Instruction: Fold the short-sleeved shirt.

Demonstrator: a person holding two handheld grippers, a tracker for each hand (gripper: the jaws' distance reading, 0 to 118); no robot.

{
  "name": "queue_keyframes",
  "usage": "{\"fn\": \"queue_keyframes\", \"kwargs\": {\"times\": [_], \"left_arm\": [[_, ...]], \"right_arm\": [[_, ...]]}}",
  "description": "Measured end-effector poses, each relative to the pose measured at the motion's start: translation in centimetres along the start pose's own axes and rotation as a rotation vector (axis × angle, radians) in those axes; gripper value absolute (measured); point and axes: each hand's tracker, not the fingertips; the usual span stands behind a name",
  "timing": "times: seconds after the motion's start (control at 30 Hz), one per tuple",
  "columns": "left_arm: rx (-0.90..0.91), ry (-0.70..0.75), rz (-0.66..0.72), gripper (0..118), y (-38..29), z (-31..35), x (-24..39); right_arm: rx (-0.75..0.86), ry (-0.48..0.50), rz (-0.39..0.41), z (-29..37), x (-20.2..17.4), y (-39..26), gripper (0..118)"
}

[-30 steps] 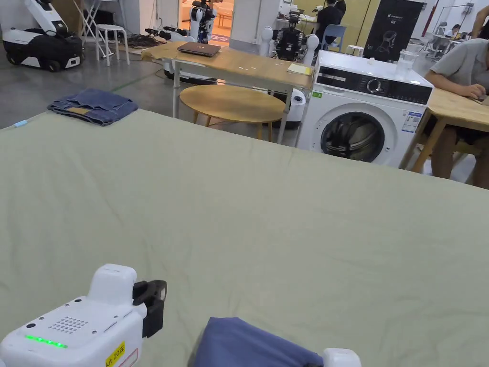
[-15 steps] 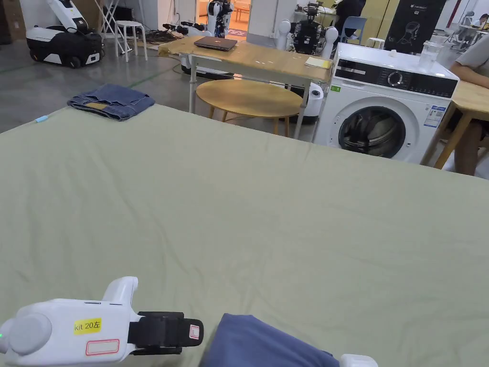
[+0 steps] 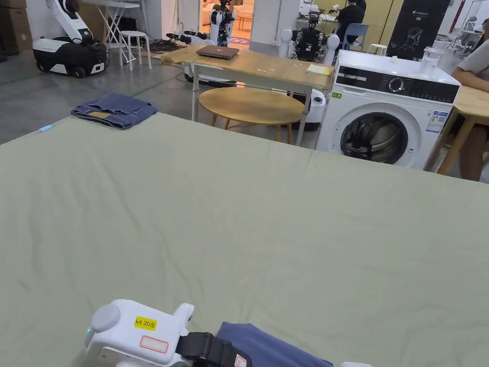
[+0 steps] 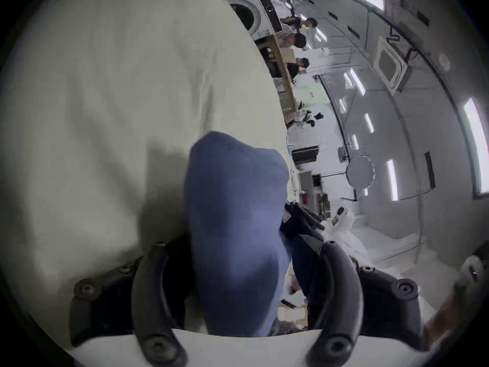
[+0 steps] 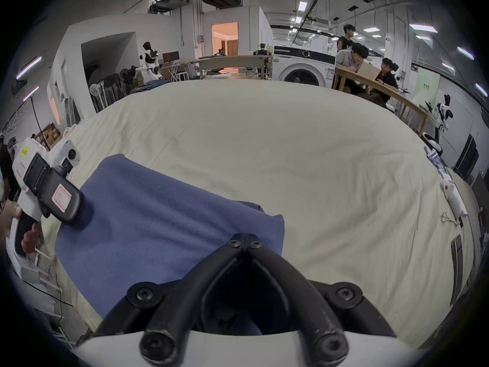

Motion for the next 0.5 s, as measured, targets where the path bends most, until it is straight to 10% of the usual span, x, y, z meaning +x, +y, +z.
{"fn": "queue_keyframes", "kwargs": {"times": [0.13, 0.5], "left_arm": [[0.008, 0.029, -0.039, 31, 0.0, -1.1, 0.1], [0.067, -0.048, 0.011, 17, -1.5, -0.3, -1.3]], "right_arm": [[0.002, -0.001, 0.004, 0.0, 0.0, 0.0, 0], [0.012, -0.002, 0.065, 0.4, -0.3, 0.1, 0]]}}
